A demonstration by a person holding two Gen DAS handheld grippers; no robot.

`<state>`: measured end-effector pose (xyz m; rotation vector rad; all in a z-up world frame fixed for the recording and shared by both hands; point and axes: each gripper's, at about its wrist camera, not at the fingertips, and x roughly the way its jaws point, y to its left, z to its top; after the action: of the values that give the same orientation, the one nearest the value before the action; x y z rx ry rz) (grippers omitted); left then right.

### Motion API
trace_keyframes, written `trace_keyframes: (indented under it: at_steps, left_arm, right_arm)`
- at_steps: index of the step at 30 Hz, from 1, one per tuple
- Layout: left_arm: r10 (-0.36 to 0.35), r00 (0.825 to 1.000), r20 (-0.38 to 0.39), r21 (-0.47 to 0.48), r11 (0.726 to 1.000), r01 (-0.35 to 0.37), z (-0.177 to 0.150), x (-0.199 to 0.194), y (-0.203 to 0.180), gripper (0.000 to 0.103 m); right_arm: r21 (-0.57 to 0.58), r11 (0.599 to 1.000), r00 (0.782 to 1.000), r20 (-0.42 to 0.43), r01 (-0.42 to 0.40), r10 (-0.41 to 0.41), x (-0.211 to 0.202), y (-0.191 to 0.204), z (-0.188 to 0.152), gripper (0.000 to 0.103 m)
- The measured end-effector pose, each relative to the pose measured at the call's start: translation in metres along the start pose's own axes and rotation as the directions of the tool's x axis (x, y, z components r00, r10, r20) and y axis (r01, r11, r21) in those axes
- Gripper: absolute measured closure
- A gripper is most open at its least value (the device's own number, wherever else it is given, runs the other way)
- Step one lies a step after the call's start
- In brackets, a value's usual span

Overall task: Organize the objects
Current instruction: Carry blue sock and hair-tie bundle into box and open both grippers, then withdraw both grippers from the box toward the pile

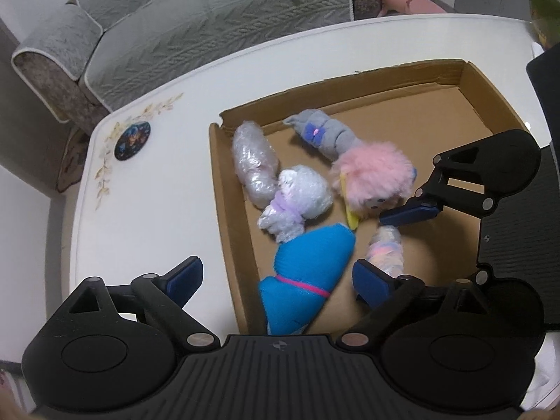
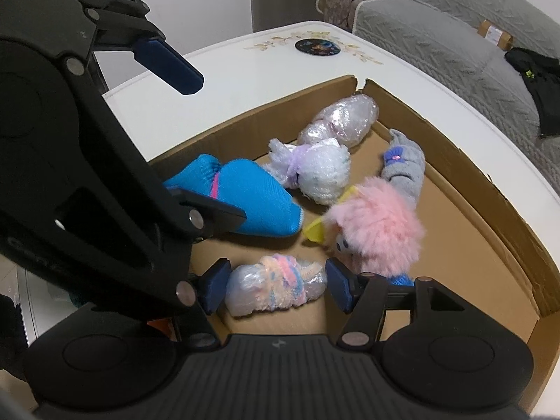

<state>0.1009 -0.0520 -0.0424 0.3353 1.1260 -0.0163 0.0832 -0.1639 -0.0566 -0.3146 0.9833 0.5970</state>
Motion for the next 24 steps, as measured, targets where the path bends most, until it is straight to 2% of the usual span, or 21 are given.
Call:
trace_keyframes:
  at_steps: [5, 7, 9, 24]
  left_arm:
    - [0.0, 1.0, -0.009, -0.019, 1.0, 0.0, -0.003, 0.004, 0.009, 0.008]
    - [0.0, 1.0, -0.007, -0.03, 1.0, 0.0, -0.004, 0.003, 0.013, 0.008]
    - [-0.007, 1.0, -0.005, -0.039, 0.999, 0.007, -0.003, 0.001, 0.014, 0.008]
    - [-0.017, 1.0, 0.005, -0.077, 0.997, 0.017, -0.02, -0.022, 0.022, 0.004]
  right_arm:
    - [0.0, 1.0, 1.0, 0.004, 0.01, -0.01, 0.0, 0.002, 0.005, 0.038]
    - [0.006, 1.0, 1.0, 0.003, 0.013, -0.013, 0.001, 0.0, 0.008, 0.03]
    - [0.006, 1.0, 1.0, 0.01, 0.016, -0.016, -0.001, -0.001, 0.009, 0.028]
    - [-0.028, 0.999, 0.999, 0.019, 0.046, -0.046, -0.024, -0.001, 0.01, 0.025]
